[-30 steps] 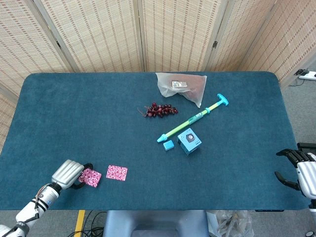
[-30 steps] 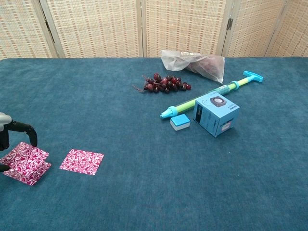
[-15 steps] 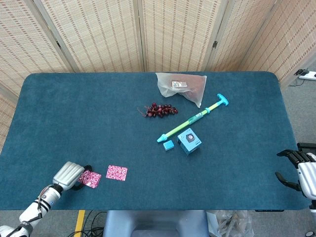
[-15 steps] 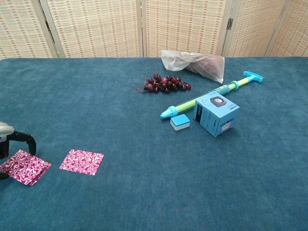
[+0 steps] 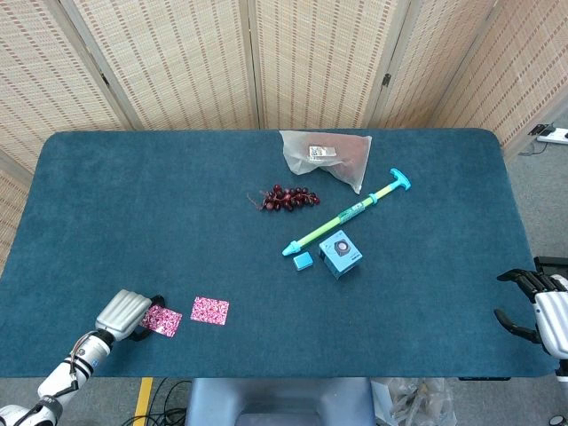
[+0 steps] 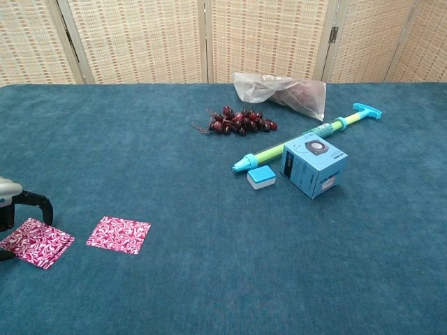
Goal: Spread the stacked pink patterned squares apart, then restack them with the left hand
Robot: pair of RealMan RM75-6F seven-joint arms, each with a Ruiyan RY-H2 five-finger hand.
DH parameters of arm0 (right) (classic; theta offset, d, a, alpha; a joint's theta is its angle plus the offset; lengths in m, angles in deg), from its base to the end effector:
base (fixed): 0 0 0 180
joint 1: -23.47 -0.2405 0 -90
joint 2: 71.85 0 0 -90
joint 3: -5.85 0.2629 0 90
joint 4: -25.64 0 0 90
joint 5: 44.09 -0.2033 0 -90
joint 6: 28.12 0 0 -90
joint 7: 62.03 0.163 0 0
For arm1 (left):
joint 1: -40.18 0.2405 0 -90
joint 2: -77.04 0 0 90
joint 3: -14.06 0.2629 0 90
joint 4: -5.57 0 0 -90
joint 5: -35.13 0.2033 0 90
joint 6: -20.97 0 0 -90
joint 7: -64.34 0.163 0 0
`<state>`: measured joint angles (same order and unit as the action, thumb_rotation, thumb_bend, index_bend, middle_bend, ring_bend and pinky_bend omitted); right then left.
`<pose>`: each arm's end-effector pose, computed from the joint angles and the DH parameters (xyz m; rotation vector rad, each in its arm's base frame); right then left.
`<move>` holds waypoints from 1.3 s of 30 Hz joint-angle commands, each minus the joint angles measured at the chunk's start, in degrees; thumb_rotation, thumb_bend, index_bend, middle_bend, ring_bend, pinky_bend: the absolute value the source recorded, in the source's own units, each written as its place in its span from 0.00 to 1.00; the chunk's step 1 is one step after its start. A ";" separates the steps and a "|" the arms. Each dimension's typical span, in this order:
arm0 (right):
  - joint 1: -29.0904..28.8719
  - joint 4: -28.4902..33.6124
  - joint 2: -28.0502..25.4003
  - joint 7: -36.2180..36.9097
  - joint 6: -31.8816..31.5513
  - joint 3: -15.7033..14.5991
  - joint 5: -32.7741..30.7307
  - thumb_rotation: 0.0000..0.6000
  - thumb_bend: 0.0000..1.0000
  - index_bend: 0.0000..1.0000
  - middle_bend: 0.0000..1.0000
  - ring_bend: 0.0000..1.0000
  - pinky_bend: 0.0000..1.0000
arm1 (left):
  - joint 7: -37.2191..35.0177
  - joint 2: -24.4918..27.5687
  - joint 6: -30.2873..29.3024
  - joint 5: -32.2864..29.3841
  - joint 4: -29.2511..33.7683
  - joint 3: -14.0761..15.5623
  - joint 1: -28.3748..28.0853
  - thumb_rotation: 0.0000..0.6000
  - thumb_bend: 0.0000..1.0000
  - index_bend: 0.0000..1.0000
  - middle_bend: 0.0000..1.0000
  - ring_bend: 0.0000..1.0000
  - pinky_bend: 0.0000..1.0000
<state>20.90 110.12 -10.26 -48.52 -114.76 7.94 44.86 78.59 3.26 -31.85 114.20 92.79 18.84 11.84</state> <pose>-0.3416 -0.1858 0.1960 1.3704 -0.9385 0.9520 -0.2831 0.2686 0.0274 -2.0394 -0.9330 -0.5199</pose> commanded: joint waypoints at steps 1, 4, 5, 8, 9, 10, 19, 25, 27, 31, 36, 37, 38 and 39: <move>0.04 -0.04 0.01 0.05 -0.01 0.00 -0.05 1.00 0.28 0.33 0.34 0.29 0.32 | 0.56 -0.20 0.38 -0.37 0.06 -0.09 -0.17 1.00 0.33 0.39 1.00 1.00 1.00; 0.10 -0.12 0.03 0.11 -0.04 -0.02 -0.09 1.00 0.28 0.33 0.34 0.29 0.32 | 0.89 -0.07 1.13 -1.16 0.65 -0.14 -0.35 1.00 0.33 0.37 1.00 1.00 1.00; 0.10 -0.15 0.03 0.13 -0.03 -0.02 -0.10 1.00 0.28 0.33 0.34 0.29 0.32 | 0.92 0.01 1.28 -1.36 0.86 -0.17 -0.38 1.00 0.33 0.36 1.00 1.00 1.00; 0.08 -0.22 0.04 0.18 0.00 0.02 -0.15 1.00 0.28 0.33 0.35 0.29 0.32 | 1.34 0.39 1.65 -1.93 1.55 -0.18 -0.49 1.00 0.33 0.30 1.00 0.99 1.00; 0.05 -0.24 0.05 0.21 0.01 0.06 -0.15 1.00 0.28 0.33 0.35 0.29 0.32 | 1.62 0.53 1.68 -2.09 1.80 -0.17 -0.51 1.00 0.33 0.28 1.00 0.99 1.00; 0.04 -0.27 0.08 0.22 0.00 0.07 -0.15 1.00 0.28 0.33 0.35 0.29 0.32 | 1.82 0.62 1.58 -2.19 2.03 -0.19 -0.46 1.00 0.33 0.25 1.00 0.99 1.00; 0.07 -0.30 0.11 0.18 -0.06 0.07 -0.13 1.00 0.28 0.33 0.35 0.29 0.32 | 1.98 2.27 -1.11 -1.28 5.64 -1.12 -0.17 1.00 0.33 0.15 1.00 0.98 1.00; -0.24 -0.28 0.18 0.16 0.15 0.21 0.00 1.00 0.28 0.33 0.35 0.29 0.32 | 1.20 1.00 -2.95 0.58 7.13 -2.32 -0.49 1.00 0.33 0.23 1.00 0.98 1.00; -0.36 -0.34 0.21 0.21 0.36 0.12 0.11 1.00 0.28 0.33 0.35 0.29 0.32 | 1.55 0.02 -2.74 0.21 7.25 -2.82 -0.86 1.00 0.33 0.25 1.00 0.98 1.00; -0.48 -0.44 0.11 0.22 0.71 0.16 -0.13 1.00 0.28 0.33 0.35 0.29 0.32 | 2.89 -1.90 -1.70 -1.50 7.82 -3.57 -1.61 1.00 0.33 0.27 1.00 0.98 1.00; -0.57 -0.75 0.12 0.63 0.91 0.21 -0.30 1.00 0.28 0.33 0.35 0.29 0.32 | 6.23 -5.25 -0.85 -4.50 7.77 -4.45 -2.53 1.00 0.33 0.27 1.00 0.98 1.00; -0.57 -0.85 0.14 0.73 0.95 0.22 -0.35 1.00 0.28 0.33 0.35 0.29 0.32 | 7.06 -5.76 -0.54 -5.06 7.70 -4.48 -2.76 1.00 0.33 0.27 1.00 0.98 1.00; -0.56 -0.95 0.16 0.85 0.96 0.22 -0.39 1.00 0.28 0.33 0.35 0.29 0.32 | 7.89 -6.25 -0.34 -5.64 7.71 -4.55 -2.98 1.00 0.33 0.27 1.00 0.98 1.00; -0.54 -1.04 0.18 0.97 0.96 0.22 -0.43 1.00 0.28 0.33 0.35 0.29 0.32 | 8.68 -6.73 -0.24 -6.26 7.75 -4.62 -3.14 1.00 0.33 0.27 1.00 0.98 1.00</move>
<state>20.36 109.09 -10.09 -47.57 -113.81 8.15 44.45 86.03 -2.49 -32.56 109.01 100.57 14.47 9.18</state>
